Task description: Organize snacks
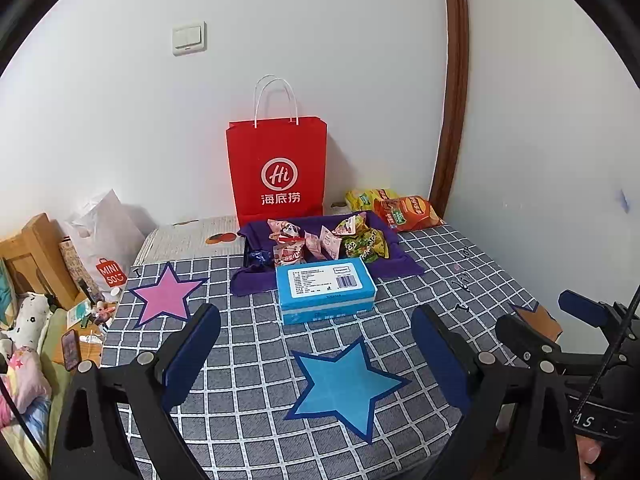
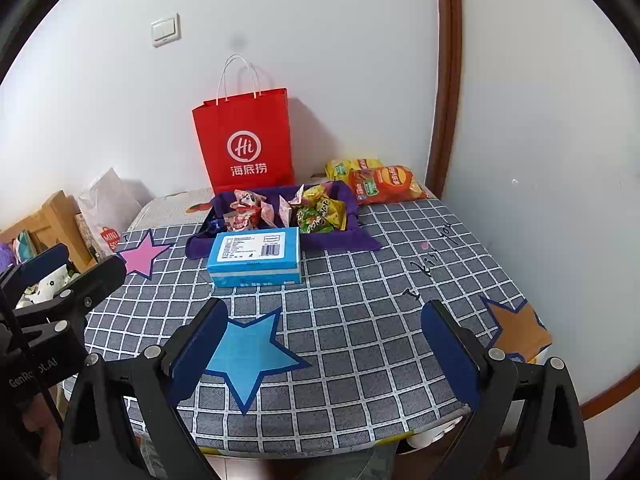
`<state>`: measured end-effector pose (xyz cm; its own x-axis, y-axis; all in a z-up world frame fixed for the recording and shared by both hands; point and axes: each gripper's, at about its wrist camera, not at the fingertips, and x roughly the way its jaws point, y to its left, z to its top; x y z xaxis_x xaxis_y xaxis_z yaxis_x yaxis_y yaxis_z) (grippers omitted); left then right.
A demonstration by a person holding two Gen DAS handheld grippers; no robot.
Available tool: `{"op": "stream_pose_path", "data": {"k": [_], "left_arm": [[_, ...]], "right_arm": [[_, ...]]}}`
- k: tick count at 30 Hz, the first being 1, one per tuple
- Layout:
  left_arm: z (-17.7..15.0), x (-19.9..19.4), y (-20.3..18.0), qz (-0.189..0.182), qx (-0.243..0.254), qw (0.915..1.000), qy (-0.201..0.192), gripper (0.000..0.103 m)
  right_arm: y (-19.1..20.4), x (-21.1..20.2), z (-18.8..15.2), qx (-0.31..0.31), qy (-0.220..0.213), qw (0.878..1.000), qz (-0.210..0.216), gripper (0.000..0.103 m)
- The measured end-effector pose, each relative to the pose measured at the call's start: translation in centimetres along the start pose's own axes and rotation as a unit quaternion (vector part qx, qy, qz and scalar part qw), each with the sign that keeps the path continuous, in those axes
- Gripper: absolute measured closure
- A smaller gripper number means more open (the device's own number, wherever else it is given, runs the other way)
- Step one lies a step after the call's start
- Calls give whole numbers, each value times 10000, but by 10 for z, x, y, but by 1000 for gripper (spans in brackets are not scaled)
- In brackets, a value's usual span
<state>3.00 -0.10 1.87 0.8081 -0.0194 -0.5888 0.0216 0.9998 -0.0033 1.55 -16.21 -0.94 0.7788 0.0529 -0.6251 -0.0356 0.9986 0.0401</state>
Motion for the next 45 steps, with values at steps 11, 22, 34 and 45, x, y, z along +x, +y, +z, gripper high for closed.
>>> {"op": "stream_pose_path", "data": {"k": [11,22,34,45], "left_arm": [[-1,-2,0,10,-3,10000,-16,7],[-3,-2,-1,-3,-11,10000,14,7],[-4,-2,0,-8,-11,10000,18,7],[-5,-2,0,-7,-32,10000,21,7]], "right_arm": [[-3,-5,-3,69,-48,10000,-18,7],[-2,-10,-3,91,-87,9999,-43,7],[-2,-10,-2,93,-109,9999,-15,7],[0,-11,-3,99,-125,9999,-7,7]]}}
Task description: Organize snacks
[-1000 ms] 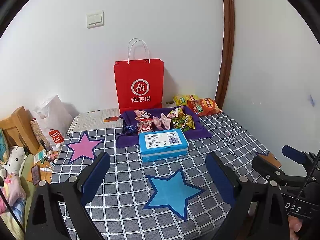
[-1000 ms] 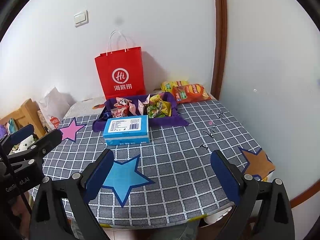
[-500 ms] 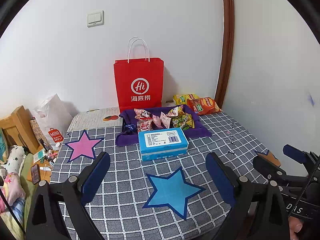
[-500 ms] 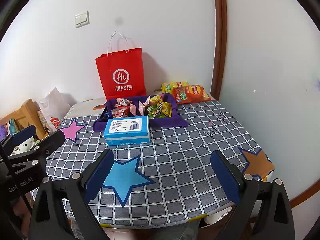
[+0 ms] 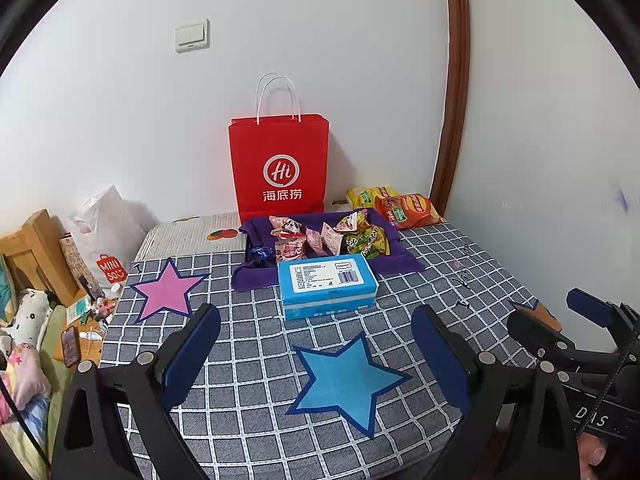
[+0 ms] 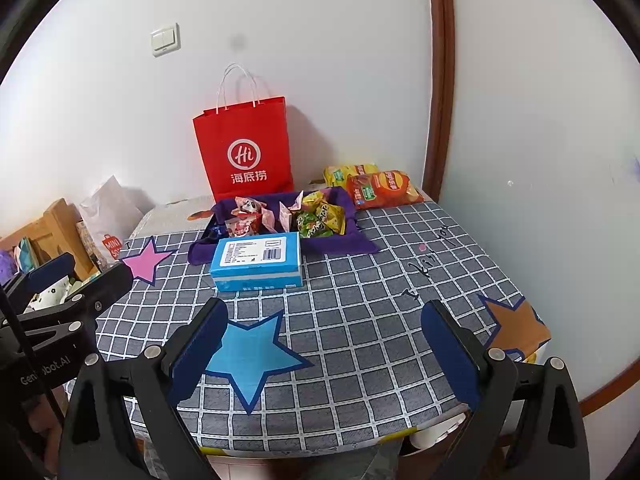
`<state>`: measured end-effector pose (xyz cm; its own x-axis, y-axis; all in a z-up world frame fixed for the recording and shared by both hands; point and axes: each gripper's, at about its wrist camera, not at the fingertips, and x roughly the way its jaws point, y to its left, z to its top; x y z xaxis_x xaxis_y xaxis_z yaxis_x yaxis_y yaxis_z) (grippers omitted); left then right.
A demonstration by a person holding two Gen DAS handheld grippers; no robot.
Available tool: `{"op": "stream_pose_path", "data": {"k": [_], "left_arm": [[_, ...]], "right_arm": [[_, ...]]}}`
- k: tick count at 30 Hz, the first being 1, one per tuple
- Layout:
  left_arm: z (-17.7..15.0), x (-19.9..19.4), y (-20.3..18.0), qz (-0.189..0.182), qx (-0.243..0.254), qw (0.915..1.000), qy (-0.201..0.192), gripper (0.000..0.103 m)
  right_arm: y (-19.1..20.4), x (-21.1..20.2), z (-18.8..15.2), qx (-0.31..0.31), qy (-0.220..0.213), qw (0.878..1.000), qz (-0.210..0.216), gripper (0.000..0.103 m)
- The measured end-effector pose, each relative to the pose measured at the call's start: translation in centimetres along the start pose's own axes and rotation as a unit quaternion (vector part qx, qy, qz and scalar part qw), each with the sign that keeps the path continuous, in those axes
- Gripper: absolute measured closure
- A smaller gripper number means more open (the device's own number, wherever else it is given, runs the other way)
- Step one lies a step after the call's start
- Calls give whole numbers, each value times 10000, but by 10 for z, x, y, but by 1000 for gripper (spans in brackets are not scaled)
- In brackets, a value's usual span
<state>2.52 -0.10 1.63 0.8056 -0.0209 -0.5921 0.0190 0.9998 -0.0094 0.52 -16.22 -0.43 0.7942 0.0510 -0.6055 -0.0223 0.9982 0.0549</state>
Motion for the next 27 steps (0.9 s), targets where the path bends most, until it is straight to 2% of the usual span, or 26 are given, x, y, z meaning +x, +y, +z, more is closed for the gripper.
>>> {"op": "stream_pose_path", "data": {"k": [27], "left_arm": [[-3,0,0,10,-6,10000,25,6]], "right_arm": [[2,1,-3,14,-17,10000,16,7]]}}
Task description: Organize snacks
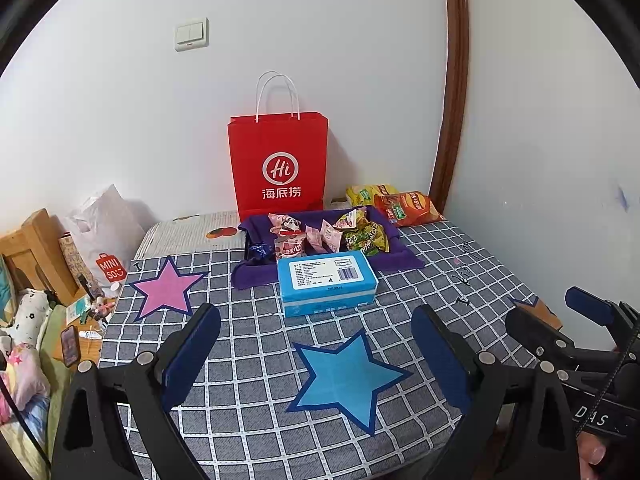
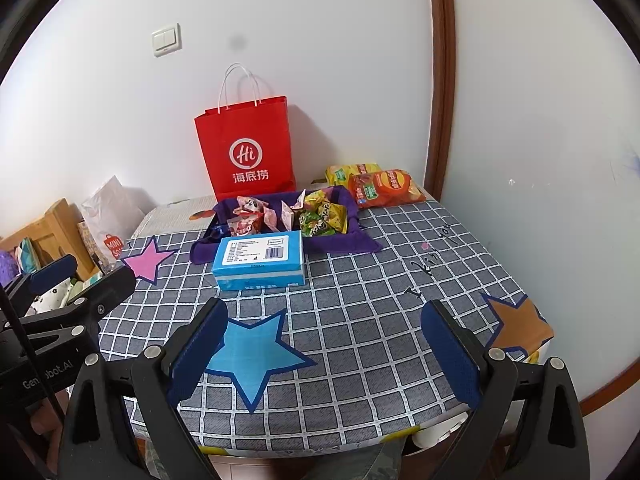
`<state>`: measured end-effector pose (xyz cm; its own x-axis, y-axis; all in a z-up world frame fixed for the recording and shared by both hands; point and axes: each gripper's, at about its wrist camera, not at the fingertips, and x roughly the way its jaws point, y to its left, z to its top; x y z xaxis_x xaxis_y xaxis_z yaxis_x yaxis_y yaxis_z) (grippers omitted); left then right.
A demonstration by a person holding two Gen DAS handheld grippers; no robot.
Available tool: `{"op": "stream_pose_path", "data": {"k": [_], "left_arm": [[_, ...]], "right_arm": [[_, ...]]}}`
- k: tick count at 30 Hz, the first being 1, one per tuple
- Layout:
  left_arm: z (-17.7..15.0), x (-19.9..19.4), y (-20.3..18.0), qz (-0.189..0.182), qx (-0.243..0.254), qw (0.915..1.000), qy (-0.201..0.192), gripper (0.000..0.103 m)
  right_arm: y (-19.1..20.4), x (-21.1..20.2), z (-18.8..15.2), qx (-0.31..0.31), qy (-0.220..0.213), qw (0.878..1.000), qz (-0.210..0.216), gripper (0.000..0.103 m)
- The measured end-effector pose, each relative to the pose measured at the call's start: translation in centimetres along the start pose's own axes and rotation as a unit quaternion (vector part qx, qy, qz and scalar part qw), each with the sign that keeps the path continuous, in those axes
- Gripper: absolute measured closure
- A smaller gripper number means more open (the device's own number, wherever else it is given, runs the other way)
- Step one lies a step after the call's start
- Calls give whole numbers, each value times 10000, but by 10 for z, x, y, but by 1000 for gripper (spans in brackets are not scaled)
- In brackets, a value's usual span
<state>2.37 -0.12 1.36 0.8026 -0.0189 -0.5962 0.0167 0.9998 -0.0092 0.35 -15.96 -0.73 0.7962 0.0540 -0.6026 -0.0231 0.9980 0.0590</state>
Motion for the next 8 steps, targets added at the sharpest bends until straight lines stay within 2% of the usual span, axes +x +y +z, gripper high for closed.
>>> {"op": "stream_pose_path", "data": {"k": [8], "left_arm": [[-1,1,4,20,-58,10000,3,6]], "right_arm": [[2,1,-3,-5,12,10000,1,7]]}}
